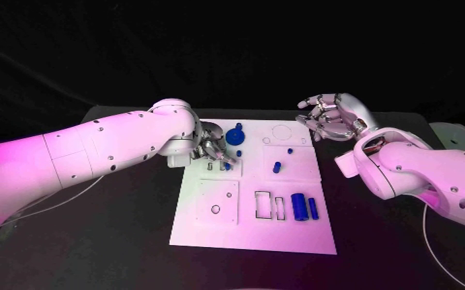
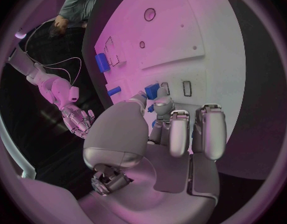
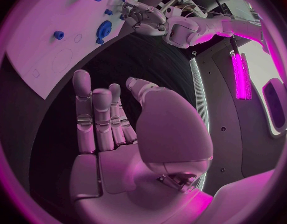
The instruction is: Assemble the parts on the task board
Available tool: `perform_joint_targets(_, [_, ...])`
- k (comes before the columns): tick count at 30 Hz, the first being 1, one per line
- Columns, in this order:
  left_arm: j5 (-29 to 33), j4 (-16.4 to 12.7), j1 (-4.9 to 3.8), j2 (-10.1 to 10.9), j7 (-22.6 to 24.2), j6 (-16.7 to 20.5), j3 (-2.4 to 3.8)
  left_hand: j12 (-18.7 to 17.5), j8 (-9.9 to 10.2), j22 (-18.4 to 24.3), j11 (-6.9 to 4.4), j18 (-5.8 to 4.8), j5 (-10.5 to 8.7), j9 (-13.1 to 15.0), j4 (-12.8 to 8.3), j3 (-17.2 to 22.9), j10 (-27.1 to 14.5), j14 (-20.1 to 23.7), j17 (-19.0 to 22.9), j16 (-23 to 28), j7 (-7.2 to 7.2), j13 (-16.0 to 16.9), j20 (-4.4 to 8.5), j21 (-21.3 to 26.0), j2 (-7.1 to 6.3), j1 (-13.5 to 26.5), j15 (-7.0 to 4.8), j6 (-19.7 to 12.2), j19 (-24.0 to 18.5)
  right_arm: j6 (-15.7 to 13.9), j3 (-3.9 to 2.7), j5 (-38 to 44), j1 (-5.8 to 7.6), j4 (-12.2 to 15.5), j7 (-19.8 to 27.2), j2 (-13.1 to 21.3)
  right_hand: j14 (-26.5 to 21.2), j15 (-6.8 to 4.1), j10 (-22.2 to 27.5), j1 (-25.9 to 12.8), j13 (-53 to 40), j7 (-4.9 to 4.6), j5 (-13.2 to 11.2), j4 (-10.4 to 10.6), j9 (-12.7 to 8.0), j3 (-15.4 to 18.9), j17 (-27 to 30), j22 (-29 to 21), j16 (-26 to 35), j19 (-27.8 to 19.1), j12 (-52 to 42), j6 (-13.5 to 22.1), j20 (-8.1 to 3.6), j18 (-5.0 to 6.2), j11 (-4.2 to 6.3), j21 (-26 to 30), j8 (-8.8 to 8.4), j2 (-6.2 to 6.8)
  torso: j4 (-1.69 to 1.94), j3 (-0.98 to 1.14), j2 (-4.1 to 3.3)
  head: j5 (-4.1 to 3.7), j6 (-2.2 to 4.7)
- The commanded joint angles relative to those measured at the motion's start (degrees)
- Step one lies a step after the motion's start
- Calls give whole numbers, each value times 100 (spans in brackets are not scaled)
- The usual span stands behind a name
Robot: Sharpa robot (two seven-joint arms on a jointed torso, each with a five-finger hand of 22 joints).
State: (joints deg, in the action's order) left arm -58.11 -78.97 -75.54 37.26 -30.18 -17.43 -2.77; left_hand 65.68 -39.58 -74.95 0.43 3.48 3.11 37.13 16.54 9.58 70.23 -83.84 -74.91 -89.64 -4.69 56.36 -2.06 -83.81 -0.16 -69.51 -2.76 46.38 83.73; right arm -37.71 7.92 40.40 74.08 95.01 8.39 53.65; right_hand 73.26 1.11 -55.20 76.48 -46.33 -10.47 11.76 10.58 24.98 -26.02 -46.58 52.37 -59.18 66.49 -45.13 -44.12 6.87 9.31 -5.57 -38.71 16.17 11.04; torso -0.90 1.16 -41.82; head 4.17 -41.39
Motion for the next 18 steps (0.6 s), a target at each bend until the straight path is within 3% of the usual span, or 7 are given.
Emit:
perform_joint_targets(1, [90,12,-5,-24,1,-109,-10,29,33,-45,-1,-62,-10,10,0,59,-23,-616,-1509,-36,5,10,-11,-20,-22,-60,-44,-25,51,5,0,-1,0,-4,51,-7,-52,-9,32,-30,11,-4,8,7,11,-38,20,-19,42,-27,17,12,3,66,7,57,26,48,1,-4,-1,1,-7])
perform_joint_targets(5, [162,17,-5,-28,9,-101,-17,34,72,-62,-12,-63,-8,25,-13,394,-28,-616,-1509,-36,17,8,-4,-27,-77,-179,-53,-15,51,3,0,-3,0,-7,49,-8,-53,-10,32,-31,17,-4,10,7,13,-39,28,-28,53,-25,16,12,3,67,7,69,30,48,-1,-2,1,6,-19])
perform_joint_targets(8, [228,16,-5,-28,17,-83,-19,25,130,-69,-25,-62,2,55,-31,1180,-34,-616,-1509,-36,26,-7,17,-28,-236,-324,-70,9,46,-3,1,-2,0,-10,47,-9,-56,-10,33,-33,23,-3,11,7,14,-40,38,-45,67,-26,15,12,2,70,8,90,35,48,0,-3,0,1,-24])
perform_joint_targets(10, [265,12,-5,-27,22,-69,-19,24,133,-74,-36,-63,-1,73,-79,1429,-33,-616,-1509,-36,35,-9,20,-30,-301,-365,-76,15,47,-23,1,36,-1,-10,46,-9,-51,-13,32,-30,38,-1,28,3,18,-48,38,-60,82,-13,11,11,1,71,11,107,47,42,0,-4,2,-2,-29])
perform_joint_targets(14, [418,2,-5,-20,35,-6,-18,-5,85,-74,-68,-61,10,188,-397,2601,-29,-616,-1509,-36,49,-37,43,-24,-567,-378,-91,19,43,-62,3,151,-1,-12,44,-12,-39,-18,28,-30,69,2,93,-5,24,-61,45,-96,116,15,1,13,-4,72,15,146,70,44,0,-3,1,0,-32])
perform_joint_targets(15, [463,0,-5,-16,39,17,-16,-10,13,-82,-72,-61,7,275,-584,3038,-14,-616,-1509,-36,44,-40,50,-26,-634,-327,-99,9,45,-68,3,166,-2,-14,43,-13,-36,-18,27,-33,75,2,101,-5,25,-61,45,-100,121,21,-1,13,-5,71,15,150,74,45,-2,-1,0,2,-36])
perform_joint_targets(18, [582,-14,-4,4,51,102,-8,-5,-124,-85,-56,-62,10,458,-894,3665,23,-616,-1509,-36,40,-43,45,-24,-749,-42,-96,-38,44,-77,5,191,-3,-20,39,-15,-34,-19,26,-34,81,3,112,-7,27,-63,48,-112,130,23,-3,13,-6,72,16,164,79,46,-1,3,2,3,-42])
